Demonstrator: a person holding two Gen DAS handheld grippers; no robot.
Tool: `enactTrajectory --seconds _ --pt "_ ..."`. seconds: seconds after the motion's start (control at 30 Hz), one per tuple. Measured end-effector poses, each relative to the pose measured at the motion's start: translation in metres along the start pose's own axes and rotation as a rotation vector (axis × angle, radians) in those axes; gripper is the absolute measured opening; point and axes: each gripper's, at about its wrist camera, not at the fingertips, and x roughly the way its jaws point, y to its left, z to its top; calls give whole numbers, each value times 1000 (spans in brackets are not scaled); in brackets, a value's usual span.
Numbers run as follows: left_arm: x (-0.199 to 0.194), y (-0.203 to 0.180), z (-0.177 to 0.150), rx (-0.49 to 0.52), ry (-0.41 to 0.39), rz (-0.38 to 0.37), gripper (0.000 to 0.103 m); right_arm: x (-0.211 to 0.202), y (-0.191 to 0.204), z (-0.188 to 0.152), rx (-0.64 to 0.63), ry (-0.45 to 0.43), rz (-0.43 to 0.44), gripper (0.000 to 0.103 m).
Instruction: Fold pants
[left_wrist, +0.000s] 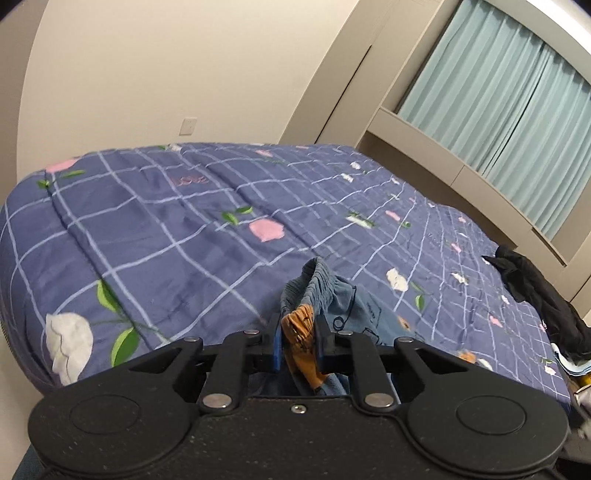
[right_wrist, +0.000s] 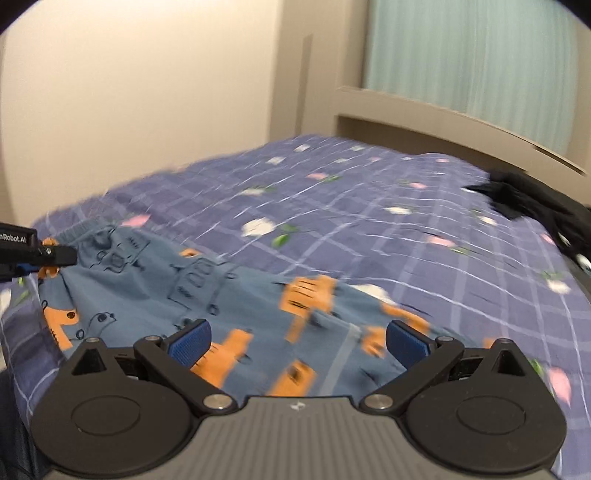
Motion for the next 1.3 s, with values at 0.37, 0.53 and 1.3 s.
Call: enactTrajectory --seconds 0.37,0.53,1.3 --pt "-1 11 -10 -73 6 17 18 77 59 52 -153 51 72 103" --pt "-5 13 -15 -99 -6 18 18 96 70 51 -192 98 52 103" --pt "-6 10 -14 -71 -5 0 18 50 47 37 -131 37 10 103"
